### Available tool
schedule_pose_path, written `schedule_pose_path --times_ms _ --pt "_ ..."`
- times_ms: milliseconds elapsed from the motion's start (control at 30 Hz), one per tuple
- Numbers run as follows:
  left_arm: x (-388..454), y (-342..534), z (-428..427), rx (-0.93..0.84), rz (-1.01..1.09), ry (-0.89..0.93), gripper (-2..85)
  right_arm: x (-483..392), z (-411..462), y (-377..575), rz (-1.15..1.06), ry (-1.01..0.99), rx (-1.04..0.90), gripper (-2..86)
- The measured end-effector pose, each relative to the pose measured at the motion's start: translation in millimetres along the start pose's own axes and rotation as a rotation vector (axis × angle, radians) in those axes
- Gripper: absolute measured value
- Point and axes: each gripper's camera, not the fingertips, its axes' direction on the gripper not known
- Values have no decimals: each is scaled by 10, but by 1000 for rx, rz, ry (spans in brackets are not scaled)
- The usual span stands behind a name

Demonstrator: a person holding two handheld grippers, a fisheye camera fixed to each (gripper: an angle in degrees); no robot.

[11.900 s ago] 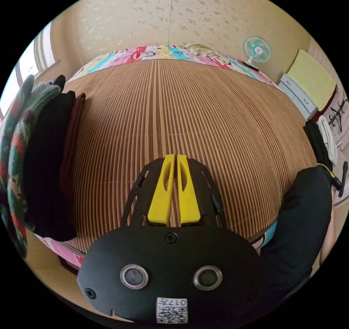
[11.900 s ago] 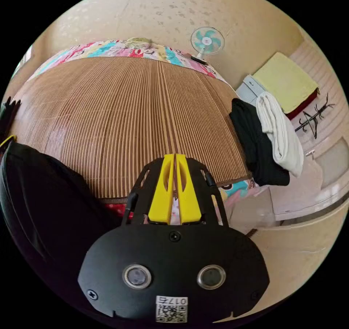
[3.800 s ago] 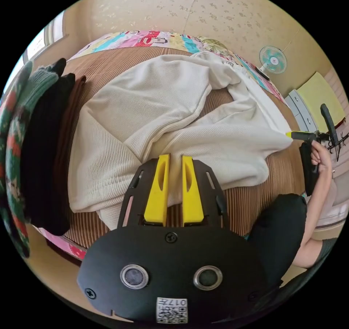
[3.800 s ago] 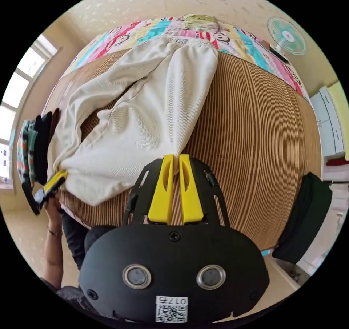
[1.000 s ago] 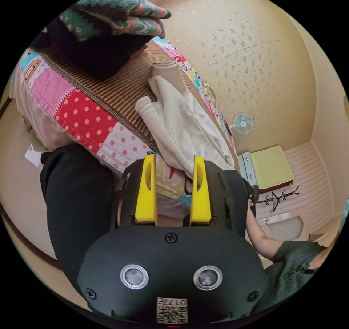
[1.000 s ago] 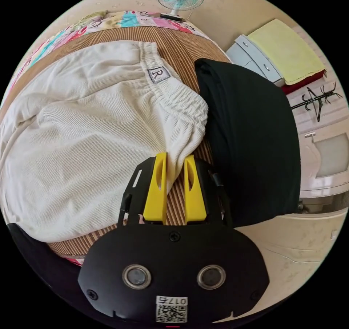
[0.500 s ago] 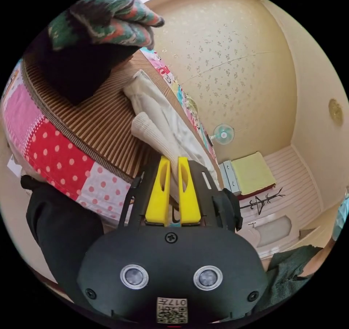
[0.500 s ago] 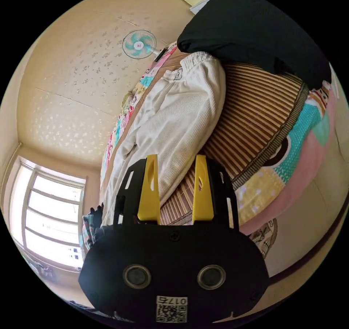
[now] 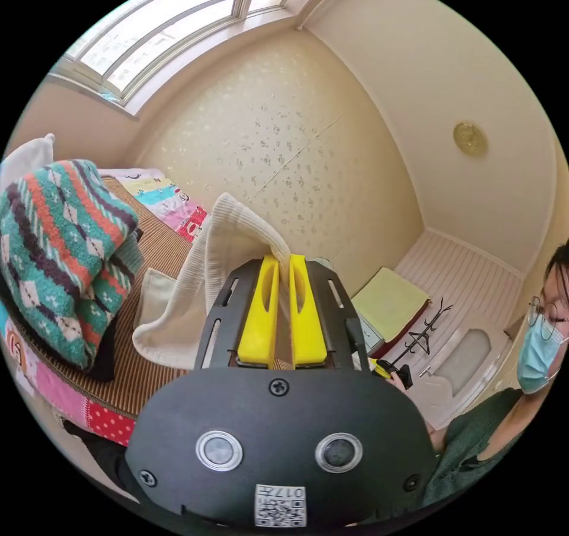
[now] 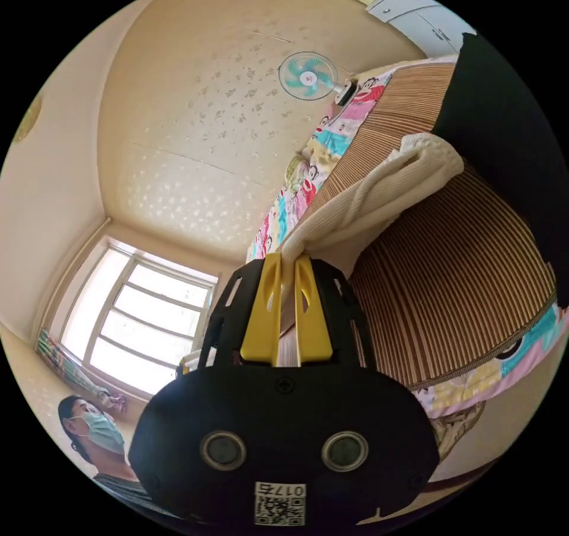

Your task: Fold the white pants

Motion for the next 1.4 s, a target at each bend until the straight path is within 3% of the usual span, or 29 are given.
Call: schedule_pose_path --times_ms 167,267,333,433,500,633,767,900,1000,1167,1233,1300,1400 --pt "-284 361 -856 35 -87 -67 20 -204 -267 845 -173 109 -243 52" --pt "-750 746 -1129 -30 -241 -81 22 369 -310 1351 -22 187 -341 81" --pt "-988 1012 -1258 -24 -348 -118 22 1066 -497 1644 233 149 -296 102" --pt "-1241 1267 -1420 13 -457 -83 24 1525 -798 1841 377 13 -173 140" --pt "-1271 1271 -1458 8 -464 -86 25 1543 -936 1849 382 42 -93 161" --pt "-1221 1172 -1409 -10 -436 -106 27 1464 -951 1622 318 217 -19 162" --pt "-1230 1090 -1337 -5 -457 -81 26 1373 -836 1354 275 274 14 51" --pt "-1066 917 -1311 -90 -354 -82 25 466 -985 958 -104 439 49 33" --pt "-1010 876 -1297 -133 -321 -42 24 -116 -1362 794 -272 386 147 28" --pt "-949 981 -1169 -86 -347 114 23 -599 -1768 728 -301 418 299 24" --pt "-942 1032 -1061 -98 -361 114 24 -514 -1753 696 -213 577 279 24" --pt "-921 1073 -929 -121 -332 125 25 -186 -1748 686 -74 607 233 25" --pt "-897 1106 -859 -122 -314 119 25 536 -1860 956 209 396 280 26"
